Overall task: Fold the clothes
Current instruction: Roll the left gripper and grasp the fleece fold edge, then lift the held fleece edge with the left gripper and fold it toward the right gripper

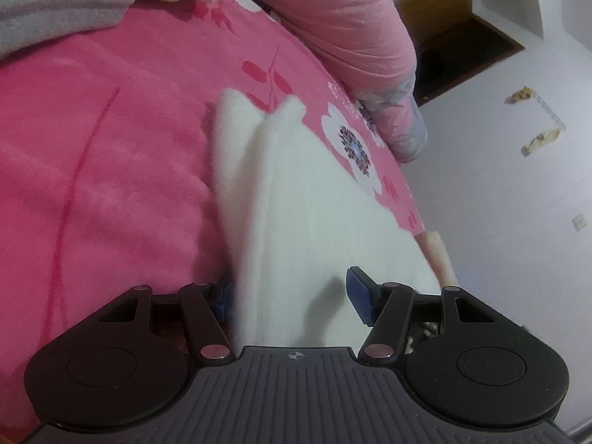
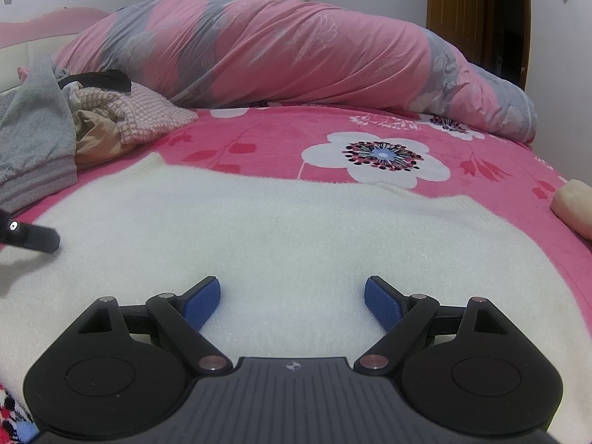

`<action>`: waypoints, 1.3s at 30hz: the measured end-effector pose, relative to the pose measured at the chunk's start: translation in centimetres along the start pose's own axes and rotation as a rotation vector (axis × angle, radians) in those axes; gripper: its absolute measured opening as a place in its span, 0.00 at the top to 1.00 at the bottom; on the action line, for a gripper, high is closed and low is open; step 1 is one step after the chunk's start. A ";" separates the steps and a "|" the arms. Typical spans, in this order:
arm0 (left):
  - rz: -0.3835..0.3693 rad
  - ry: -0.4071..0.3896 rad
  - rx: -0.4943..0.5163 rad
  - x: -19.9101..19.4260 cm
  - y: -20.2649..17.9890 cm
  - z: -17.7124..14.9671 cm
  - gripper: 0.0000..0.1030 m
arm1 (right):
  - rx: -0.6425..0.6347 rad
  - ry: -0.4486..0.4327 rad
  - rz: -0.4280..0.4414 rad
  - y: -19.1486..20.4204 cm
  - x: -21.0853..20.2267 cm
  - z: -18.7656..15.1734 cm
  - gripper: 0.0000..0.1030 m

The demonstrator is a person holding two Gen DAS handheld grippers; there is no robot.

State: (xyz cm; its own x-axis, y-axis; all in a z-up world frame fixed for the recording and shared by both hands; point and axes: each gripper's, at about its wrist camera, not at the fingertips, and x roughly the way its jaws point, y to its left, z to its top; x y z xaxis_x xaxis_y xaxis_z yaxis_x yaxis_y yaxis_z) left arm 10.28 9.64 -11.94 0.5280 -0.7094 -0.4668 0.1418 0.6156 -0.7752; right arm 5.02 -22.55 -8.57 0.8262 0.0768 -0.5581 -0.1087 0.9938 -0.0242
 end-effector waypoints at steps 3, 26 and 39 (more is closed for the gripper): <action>0.018 0.005 -0.011 0.3 -0.4 0.2 0.48 | 0.001 -0.002 0.001 0.0 0.0 -0.1 0.14; 0.206 0.007 0.197 0.1 -12.5 1.0 0.77 | 0.013 -0.044 0.027 -0.6 -0.3 -0.7 0.14; 0.318 0.125 0.353 6.8 -21.0 0.6 0.77 | -0.026 -0.081 0.022 -0.2 -0.5 -1.4 0.14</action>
State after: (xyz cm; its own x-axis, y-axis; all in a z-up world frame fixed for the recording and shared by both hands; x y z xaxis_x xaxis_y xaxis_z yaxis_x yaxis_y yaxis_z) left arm 11.34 -7.91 1.42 0.4898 -0.4896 -0.7214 0.2766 0.8720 -0.4039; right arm 3.85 -22.95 -9.46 0.8655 0.1061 -0.4896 -0.1411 0.9894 -0.0350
